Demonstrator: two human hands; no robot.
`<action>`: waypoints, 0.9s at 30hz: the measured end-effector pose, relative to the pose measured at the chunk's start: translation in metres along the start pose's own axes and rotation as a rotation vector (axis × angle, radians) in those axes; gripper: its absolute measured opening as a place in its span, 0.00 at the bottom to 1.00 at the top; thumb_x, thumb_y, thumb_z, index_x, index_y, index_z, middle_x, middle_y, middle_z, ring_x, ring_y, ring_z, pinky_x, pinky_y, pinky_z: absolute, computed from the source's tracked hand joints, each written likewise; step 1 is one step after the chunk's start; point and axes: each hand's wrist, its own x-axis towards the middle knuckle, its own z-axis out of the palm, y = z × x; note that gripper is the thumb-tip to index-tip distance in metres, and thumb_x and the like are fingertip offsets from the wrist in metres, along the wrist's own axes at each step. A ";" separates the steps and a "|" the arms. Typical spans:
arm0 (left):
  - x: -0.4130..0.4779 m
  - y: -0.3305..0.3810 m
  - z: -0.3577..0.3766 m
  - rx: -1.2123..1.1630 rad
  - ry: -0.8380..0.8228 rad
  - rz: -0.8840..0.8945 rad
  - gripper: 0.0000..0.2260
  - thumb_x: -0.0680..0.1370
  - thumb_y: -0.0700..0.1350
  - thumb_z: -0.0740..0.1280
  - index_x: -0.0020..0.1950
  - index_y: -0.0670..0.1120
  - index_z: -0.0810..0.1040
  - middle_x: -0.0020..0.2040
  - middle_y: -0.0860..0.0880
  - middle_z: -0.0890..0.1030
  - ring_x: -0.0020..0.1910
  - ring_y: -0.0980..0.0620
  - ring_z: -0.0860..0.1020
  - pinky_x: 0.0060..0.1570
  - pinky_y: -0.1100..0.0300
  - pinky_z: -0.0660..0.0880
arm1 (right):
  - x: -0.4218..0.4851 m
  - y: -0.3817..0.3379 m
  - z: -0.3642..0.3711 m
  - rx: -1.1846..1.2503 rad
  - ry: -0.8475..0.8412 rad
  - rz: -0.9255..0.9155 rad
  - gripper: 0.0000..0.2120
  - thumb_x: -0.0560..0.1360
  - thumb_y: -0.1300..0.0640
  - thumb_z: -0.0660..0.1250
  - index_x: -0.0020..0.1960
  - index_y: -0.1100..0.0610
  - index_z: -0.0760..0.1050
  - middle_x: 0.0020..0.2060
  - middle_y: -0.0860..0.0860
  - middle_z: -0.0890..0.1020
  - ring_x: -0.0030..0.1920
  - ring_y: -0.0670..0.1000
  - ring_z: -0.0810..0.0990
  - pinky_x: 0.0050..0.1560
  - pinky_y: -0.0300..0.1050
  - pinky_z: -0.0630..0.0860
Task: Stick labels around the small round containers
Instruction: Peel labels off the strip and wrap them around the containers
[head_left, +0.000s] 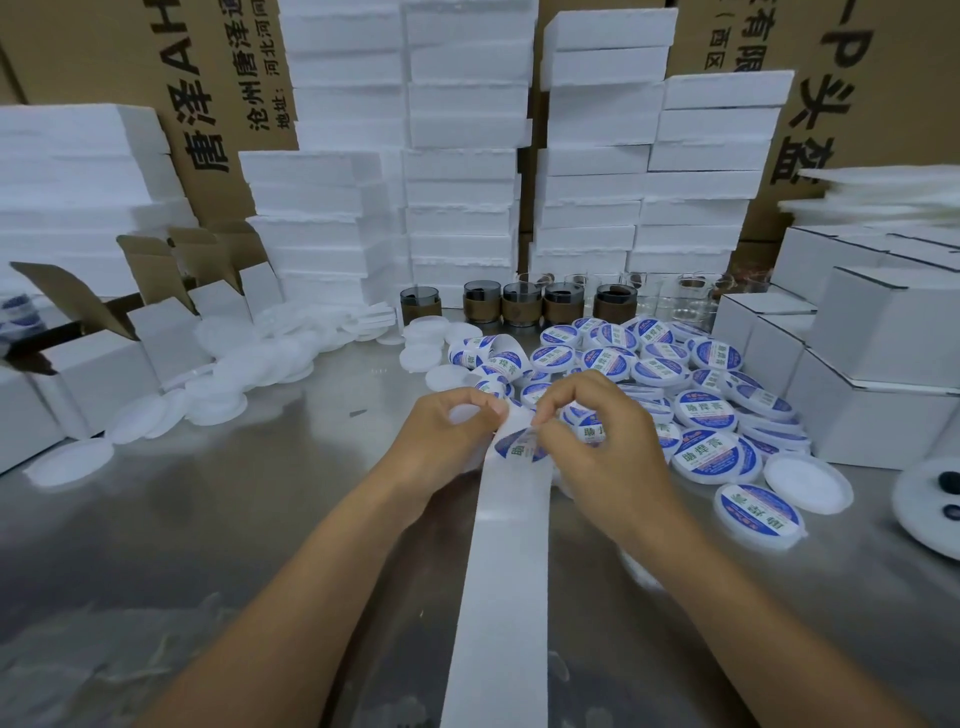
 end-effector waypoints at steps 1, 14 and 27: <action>0.001 -0.001 0.000 -0.007 0.002 -0.005 0.11 0.76 0.51 0.68 0.33 0.53 0.80 0.40 0.54 0.81 0.44 0.54 0.78 0.37 0.65 0.70 | 0.001 -0.003 -0.001 0.096 0.004 0.041 0.06 0.67 0.59 0.64 0.33 0.51 0.72 0.34 0.43 0.76 0.40 0.43 0.74 0.43 0.33 0.70; 0.013 0.001 -0.007 -0.250 0.226 -0.009 0.15 0.79 0.46 0.63 0.34 0.46 0.78 0.27 0.48 0.79 0.22 0.54 0.76 0.25 0.64 0.74 | 0.006 -0.012 -0.010 0.700 0.031 0.300 0.14 0.71 0.63 0.65 0.30 0.51 0.78 0.30 0.45 0.79 0.34 0.43 0.76 0.42 0.40 0.70; -0.008 0.016 0.015 -0.855 -0.234 -0.037 0.23 0.79 0.59 0.51 0.42 0.43 0.76 0.34 0.45 0.82 0.30 0.47 0.80 0.28 0.59 0.77 | 0.002 -0.015 -0.002 0.728 -0.185 0.363 0.05 0.59 0.56 0.72 0.32 0.52 0.76 0.35 0.52 0.78 0.25 0.44 0.66 0.27 0.34 0.62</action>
